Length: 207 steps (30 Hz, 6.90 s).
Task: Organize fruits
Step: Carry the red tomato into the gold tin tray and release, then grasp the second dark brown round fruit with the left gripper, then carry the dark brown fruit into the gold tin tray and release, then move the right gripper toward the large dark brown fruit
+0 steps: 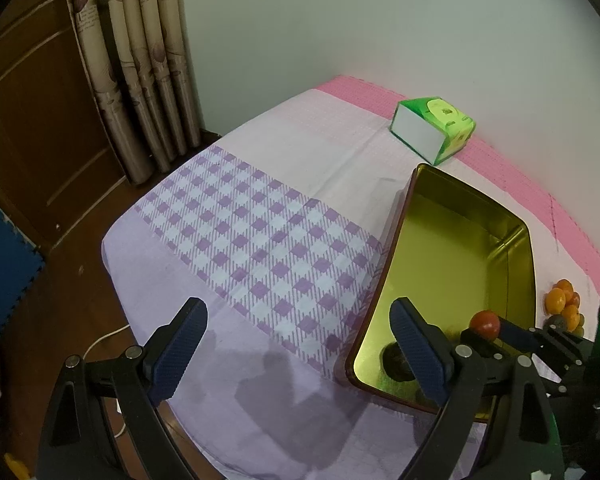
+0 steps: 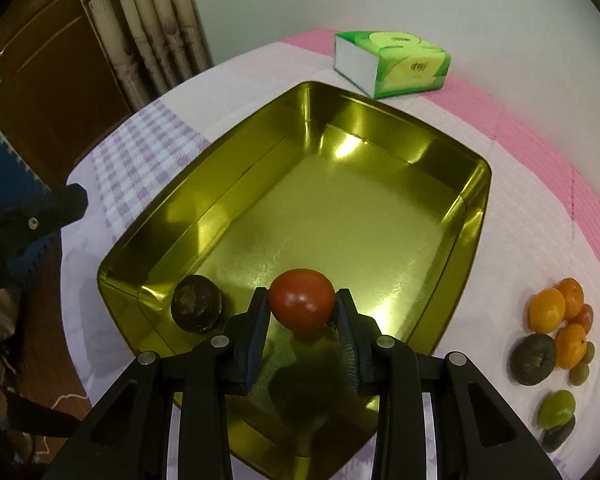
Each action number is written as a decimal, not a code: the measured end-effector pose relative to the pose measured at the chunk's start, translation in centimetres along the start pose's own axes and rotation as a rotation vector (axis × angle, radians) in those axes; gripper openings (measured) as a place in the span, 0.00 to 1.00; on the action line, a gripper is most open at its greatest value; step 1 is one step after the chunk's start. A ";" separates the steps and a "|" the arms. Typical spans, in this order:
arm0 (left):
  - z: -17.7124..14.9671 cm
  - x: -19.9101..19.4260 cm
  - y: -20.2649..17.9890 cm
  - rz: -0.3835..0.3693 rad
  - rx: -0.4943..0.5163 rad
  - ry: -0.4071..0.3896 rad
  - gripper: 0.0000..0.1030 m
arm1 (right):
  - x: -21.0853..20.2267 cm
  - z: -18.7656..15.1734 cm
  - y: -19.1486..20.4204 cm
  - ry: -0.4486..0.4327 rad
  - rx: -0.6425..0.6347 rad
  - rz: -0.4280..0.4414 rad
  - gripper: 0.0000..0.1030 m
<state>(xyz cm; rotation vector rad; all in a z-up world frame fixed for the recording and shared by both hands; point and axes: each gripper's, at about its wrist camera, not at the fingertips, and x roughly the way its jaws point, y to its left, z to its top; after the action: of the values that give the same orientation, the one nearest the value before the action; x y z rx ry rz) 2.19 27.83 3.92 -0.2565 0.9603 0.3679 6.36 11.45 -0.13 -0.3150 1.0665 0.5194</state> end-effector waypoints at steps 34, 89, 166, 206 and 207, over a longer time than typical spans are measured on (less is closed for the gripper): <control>-1.0 0.2 -2.0 -0.003 0.093 0.003 0.88 | -6.4 -1.9 -6.4 -0.176 0.153 -0.065 0.61; -7.6 7.3 -31.7 -0.396 0.592 0.181 0.51 | -7.7 -19.5 -33.7 -0.150 0.602 -0.435 1.00; -1.1 8.7 -12.4 -0.048 0.398 0.153 0.34 | -7.7 -19.4 -33.6 -0.156 0.598 -0.440 1.00; -3.1 0.5 -10.7 -0.134 0.440 0.016 0.77 | -9.4 -20.7 -30.2 -0.082 0.576 -0.365 0.86; -3.2 0.4 -10.7 -0.132 0.443 0.011 0.77 | -9.7 -20.7 -29.9 -0.084 0.572 -0.356 0.85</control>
<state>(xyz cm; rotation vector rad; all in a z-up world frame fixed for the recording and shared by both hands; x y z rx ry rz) 4.45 17.01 2.42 0.0826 1.0041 0.0274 3.54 -26.08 -1.01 0.0268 1.0036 -0.0986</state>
